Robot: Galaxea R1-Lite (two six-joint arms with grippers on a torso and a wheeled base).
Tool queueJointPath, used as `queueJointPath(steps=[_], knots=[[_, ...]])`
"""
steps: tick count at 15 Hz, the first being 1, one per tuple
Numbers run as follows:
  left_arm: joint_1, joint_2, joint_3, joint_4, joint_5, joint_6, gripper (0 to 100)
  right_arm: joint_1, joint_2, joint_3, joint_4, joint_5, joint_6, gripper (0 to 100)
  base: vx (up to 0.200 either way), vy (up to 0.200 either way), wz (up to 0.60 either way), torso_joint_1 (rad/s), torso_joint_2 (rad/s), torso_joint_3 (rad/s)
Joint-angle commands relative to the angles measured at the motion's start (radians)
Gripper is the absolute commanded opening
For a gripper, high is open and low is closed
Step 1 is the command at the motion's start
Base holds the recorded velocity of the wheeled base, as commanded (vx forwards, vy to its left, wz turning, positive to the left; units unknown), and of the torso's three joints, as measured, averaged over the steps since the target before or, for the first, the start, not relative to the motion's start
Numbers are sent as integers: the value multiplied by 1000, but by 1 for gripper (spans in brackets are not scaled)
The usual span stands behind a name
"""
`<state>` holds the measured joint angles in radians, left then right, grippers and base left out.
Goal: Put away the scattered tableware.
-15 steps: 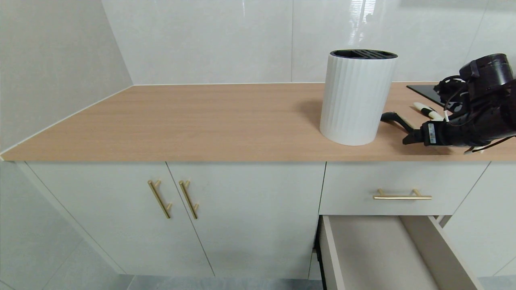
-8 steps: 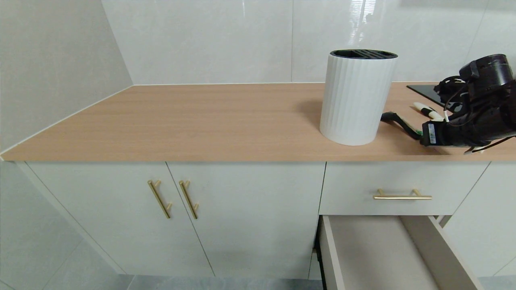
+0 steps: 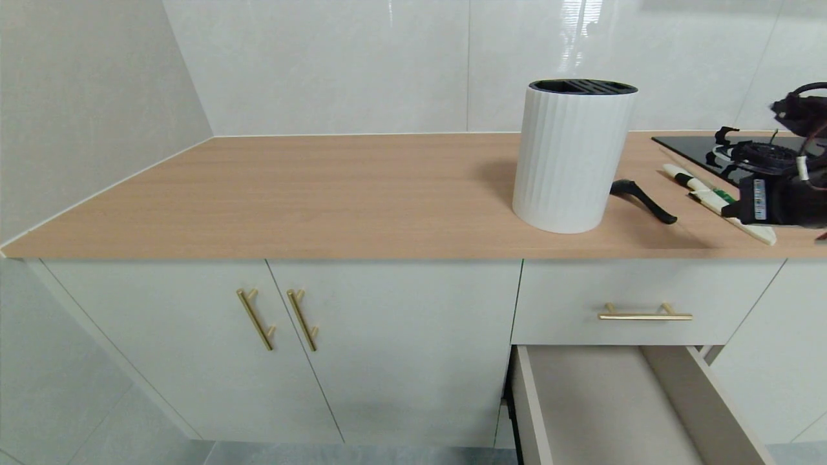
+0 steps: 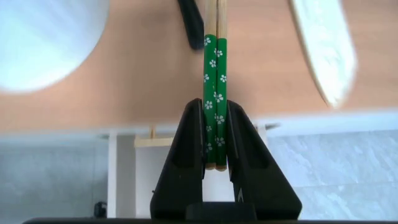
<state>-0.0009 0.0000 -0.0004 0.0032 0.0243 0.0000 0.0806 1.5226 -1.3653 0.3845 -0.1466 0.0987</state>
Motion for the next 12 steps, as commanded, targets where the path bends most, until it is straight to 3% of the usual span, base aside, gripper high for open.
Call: queueJointPath(steps=[1, 3, 7, 10, 12], knots=[[1, 2, 0, 0, 0, 0, 100, 1, -185, 97, 24, 4, 1, 0, 0, 0, 0, 0, 0, 0], [1, 2, -1, 0, 0, 0, 100, 1, -361, 189, 123, 35, 1, 0, 0, 0, 0, 0, 0, 0], [-1, 2, 0, 0, 0, 0, 100, 4, -559, 227, 370, 111, -2, 0, 0, 0, 0, 0, 0, 0], [1, 2, 0, 0, 0, 0, 100, 5, -588, 230, 531, 219, -11, 0, 0, 0, 0, 0, 0, 0], [1, 2, -1, 0, 0, 0, 100, 34, -542, 265, 610, 226, -106, 0, 0, 0, 0, 0, 0, 0]])
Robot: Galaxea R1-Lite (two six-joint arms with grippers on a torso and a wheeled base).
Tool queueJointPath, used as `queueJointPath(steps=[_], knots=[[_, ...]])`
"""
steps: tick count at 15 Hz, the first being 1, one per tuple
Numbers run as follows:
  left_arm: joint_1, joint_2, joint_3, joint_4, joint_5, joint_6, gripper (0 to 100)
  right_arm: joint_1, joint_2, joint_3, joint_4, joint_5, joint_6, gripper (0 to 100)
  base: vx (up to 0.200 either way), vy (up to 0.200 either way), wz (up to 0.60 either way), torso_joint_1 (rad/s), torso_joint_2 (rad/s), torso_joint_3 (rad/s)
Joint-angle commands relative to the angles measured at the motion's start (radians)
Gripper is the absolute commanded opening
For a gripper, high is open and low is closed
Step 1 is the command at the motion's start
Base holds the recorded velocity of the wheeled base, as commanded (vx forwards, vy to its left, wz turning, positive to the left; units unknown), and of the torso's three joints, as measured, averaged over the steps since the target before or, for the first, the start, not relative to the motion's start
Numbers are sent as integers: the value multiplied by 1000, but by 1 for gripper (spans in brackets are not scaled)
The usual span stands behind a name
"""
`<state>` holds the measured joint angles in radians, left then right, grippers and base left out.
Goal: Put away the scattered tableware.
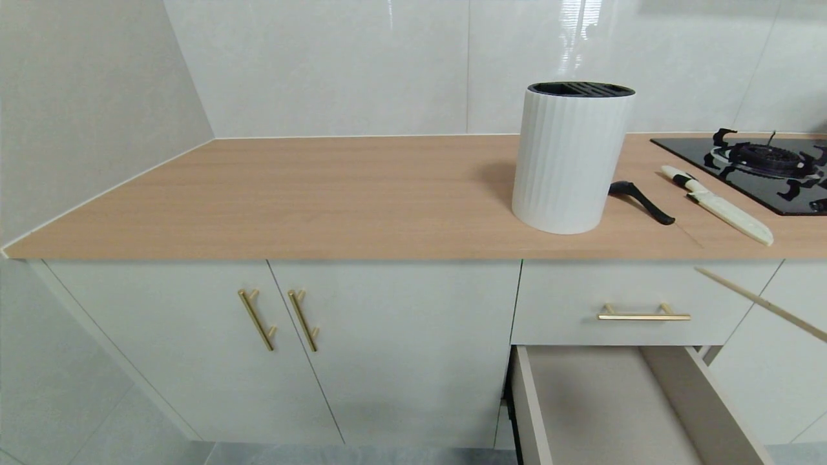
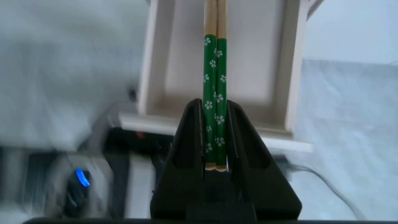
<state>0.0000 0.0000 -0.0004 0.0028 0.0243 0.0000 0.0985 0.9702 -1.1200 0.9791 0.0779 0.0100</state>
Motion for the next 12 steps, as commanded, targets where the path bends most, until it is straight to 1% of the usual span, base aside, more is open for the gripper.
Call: queueJointPath(steps=[1, 3, 5, 6, 8, 9, 11, 12], knots=[[0, 2, -1, 0, 0, 0, 100, 29, 68, 46, 16, 2, -27, 0, 0, 0, 0, 0, 0, 0], [0, 2, 0, 0, 0, 0, 100, 63, 183, 106, 15, 2, -25, 0, 0, 0, 0, 0, 0, 0], [0, 2, 0, 0, 0, 0, 100, 86, 363, 172, 4, 2, -25, 0, 0, 0, 0, 0, 0, 0], [0, 2, 0, 0, 0, 0, 100, 96, 455, 181, -11, 2, -18, 0, 0, 0, 0, 0, 0, 0], [0, 2, 0, 0, 0, 0, 100, 106, 539, 193, -48, 3, -5, 0, 0, 0, 0, 0, 0, 0], [0, 2, 0, 0, 0, 0, 100, 138, 553, 213, -105, 3, 25, 0, 0, 0, 0, 0, 0, 0], [0, 2, 0, 0, 0, 0, 100, 213, 581, 249, -237, -3, 192, 0, 0, 0, 0, 0, 0, 0], [0, 2, 0, 0, 0, 0, 100, 248, 605, 255, -272, -9, 269, 0, 0, 0, 0, 0, 0, 0]])
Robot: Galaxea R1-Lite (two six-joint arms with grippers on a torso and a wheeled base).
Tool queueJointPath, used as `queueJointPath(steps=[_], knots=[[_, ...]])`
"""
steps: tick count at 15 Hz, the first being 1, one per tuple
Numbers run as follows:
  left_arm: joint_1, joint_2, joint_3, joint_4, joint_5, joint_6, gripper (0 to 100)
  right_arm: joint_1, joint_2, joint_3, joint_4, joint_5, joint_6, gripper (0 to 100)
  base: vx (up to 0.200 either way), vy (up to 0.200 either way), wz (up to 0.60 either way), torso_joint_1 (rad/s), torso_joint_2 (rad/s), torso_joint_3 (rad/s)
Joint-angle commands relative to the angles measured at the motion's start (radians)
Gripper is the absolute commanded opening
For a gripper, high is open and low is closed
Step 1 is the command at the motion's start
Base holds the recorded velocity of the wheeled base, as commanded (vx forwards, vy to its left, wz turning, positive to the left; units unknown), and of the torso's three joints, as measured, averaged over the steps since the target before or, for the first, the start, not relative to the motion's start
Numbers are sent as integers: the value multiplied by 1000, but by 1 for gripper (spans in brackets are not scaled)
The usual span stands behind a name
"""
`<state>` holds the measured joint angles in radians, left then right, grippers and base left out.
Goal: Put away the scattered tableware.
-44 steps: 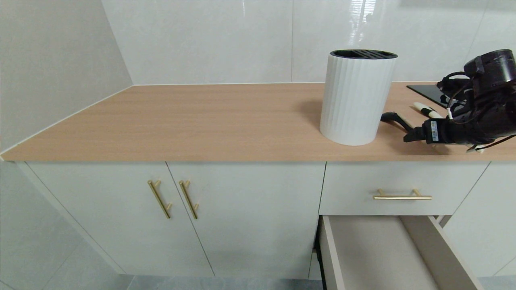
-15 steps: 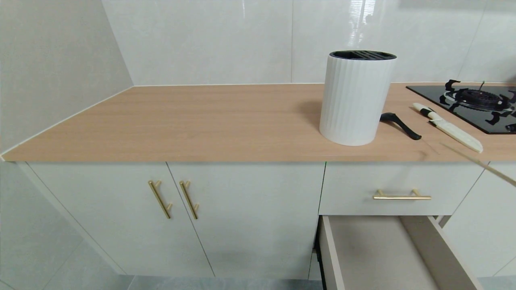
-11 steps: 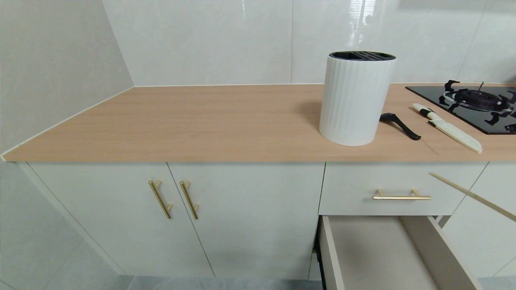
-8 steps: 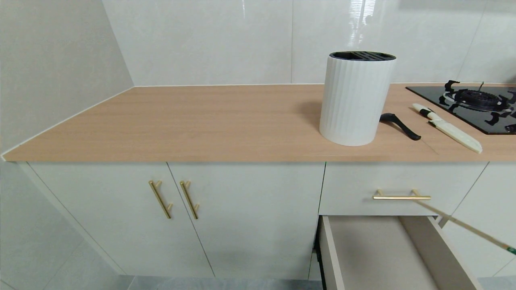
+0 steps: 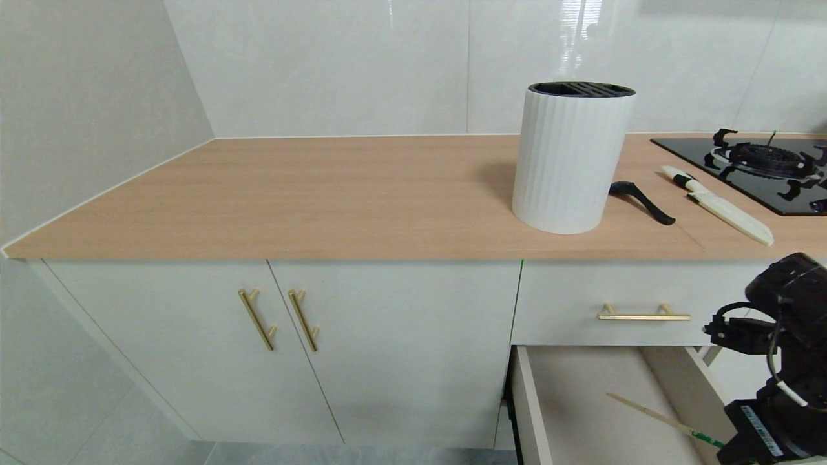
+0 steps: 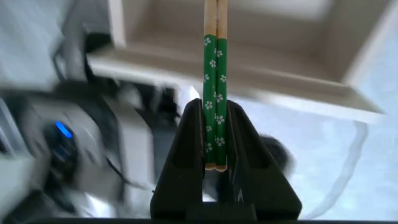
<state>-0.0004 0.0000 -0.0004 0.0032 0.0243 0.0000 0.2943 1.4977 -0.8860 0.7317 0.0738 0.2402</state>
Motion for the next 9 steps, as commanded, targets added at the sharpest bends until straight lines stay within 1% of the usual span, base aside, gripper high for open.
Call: queueJointPath(steps=[1, 3, 5, 7, 9], knots=[[-1, 2, -1, 0, 0, 0, 100, 69, 93, 21, -35, -9, 57, 0, 0, 0, 0, 0, 0, 0], [-1, 2, 0, 0, 0, 0, 100, 88, 105, 24, -55, -8, 62, 0, 0, 0, 0, 0, 0, 0], [-1, 2, 0, 0, 0, 0, 100, 91, 102, 68, -150, -12, 57, 0, 0, 0, 0, 0, 0, 0], [-1, 2, 0, 0, 0, 0, 100, 89, 107, 79, -193, -29, 57, 0, 0, 0, 0, 0, 0, 0], [0, 2, 0, 0, 0, 0, 100, 89, 111, 76, -201, -48, 57, 0, 0, 0, 0, -85, 252, 161]])
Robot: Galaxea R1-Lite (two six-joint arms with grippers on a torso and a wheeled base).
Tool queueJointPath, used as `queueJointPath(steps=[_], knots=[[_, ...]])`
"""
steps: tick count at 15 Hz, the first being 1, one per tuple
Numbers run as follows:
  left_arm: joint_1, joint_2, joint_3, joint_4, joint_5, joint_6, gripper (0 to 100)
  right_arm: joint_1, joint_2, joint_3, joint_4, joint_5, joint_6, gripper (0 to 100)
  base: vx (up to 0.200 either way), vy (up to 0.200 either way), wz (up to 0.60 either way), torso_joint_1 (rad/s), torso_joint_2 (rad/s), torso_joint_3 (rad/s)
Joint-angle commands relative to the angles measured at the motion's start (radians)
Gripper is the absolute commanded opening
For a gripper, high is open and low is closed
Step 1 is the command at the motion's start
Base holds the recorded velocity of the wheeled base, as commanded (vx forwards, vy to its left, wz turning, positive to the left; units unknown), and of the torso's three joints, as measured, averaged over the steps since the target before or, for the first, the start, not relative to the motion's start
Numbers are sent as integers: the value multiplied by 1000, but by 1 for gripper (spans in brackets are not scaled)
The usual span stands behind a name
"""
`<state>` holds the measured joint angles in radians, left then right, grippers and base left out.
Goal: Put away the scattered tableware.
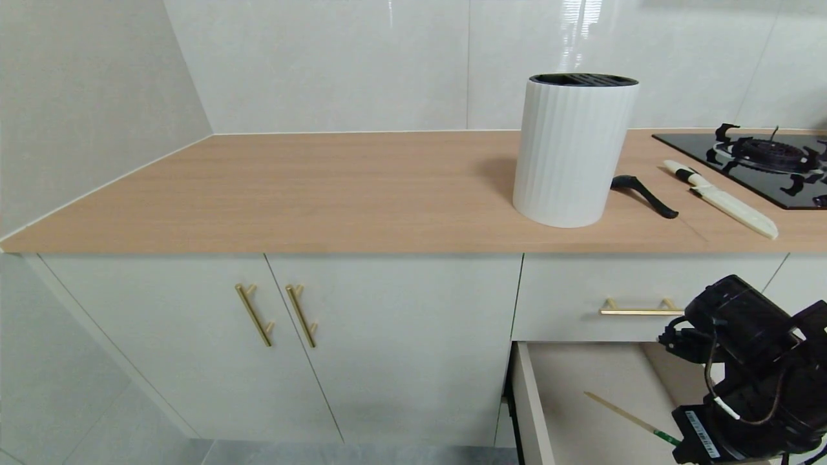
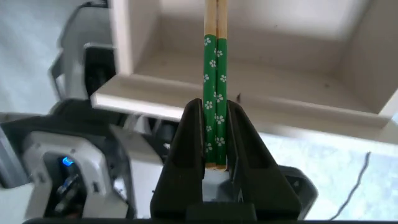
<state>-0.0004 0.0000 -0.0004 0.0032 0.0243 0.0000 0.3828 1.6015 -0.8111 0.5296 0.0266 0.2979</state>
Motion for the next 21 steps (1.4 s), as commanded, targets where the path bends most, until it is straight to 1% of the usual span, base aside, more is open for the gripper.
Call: queueJointPath(steps=[1, 4, 6, 9, 10, 11, 13, 17, 21], knots=[[0, 2, -1, 0, 0, 0, 100, 1, 9, 3, -22, -4, 0, 0, 0, 0, 0, -124, 359, 237], [-1, 2, -1, 0, 0, 0, 100, 1, 34, 1, -80, -7, 0, 0, 0, 0, 0, -137, 424, 290], [0, 2, -1, 0, 0, 0, 100, 1, 64, 1, -149, -19, -2, 0, 0, 0, 0, -122, 447, 329], [-1, 2, 0, 0, 0, 0, 100, 1, 121, -34, -240, -30, -8, 0, 0, 0, 0, -80, 413, 316], [0, 2, 0, 0, 0, 0, 100, 1, 141, -56, -244, -30, -8, 0, 0, 0, 0, -32, 198, 154], [0, 2, 0, 0, 0, 0, 100, 1, 172, -76, -246, -34, -6, 0, 0, 0, 0, -27, 110, 61], [-1, 2, 0, 0, 0, 0, 100, -1, 207, -96, -249, -76, -6, 0, 0, 0, 0, -11, 33, 21], [0, 2, 0, 0, 0, 0, 100, 1, 330, -82, -381, -145, -5, 0, 0, 0, 0, 0, 0, 0], [-1, 2, 0, 0, 0, 0, 100, 1, 423, -45, -516, -151, 3, 0, 0, 0, 0, 0, 0, 0]])
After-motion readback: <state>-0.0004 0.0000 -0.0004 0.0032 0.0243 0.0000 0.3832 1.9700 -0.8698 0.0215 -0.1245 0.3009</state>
